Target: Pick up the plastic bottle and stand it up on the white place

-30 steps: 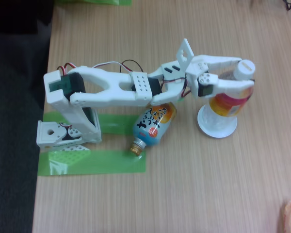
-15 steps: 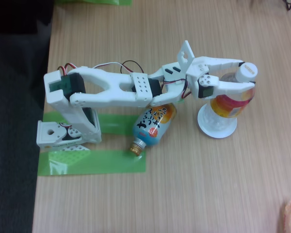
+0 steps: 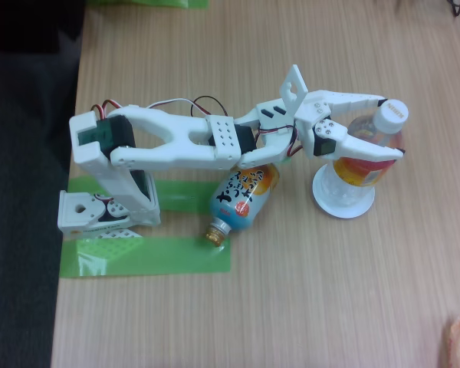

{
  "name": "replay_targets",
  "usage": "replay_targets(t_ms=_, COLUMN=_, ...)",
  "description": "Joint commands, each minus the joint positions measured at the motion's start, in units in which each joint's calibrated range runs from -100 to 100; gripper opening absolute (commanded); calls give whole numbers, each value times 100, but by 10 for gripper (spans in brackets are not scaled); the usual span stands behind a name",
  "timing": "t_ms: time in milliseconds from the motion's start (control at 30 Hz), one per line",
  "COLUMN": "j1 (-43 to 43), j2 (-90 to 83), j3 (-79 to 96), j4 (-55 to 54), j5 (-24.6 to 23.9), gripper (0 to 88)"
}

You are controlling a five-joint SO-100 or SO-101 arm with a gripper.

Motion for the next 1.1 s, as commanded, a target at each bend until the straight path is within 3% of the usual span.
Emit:
replay_targets(t_ms=0, j1=15, j2=-279, j3=-19, j4=-76, j5=33, gripper=381)
replay_targets(t_ms=467, j1=-45, j2=-2589, j3=1647, j4=-58, j5=43, gripper=376)
replay_targets(t_ms=700, j1=-15, j2=-4353, j3=2480, j4=10, j5=521, gripper=376)
replay_targets(t_ms=800, j1=22, j2=-5143, j3=2942, j4=19, j5=1030, gripper=376)
replay_targets(t_ms=1067, j1=29, j2=-6688, j3=3340, j4=27, j5=3245, gripper=375)
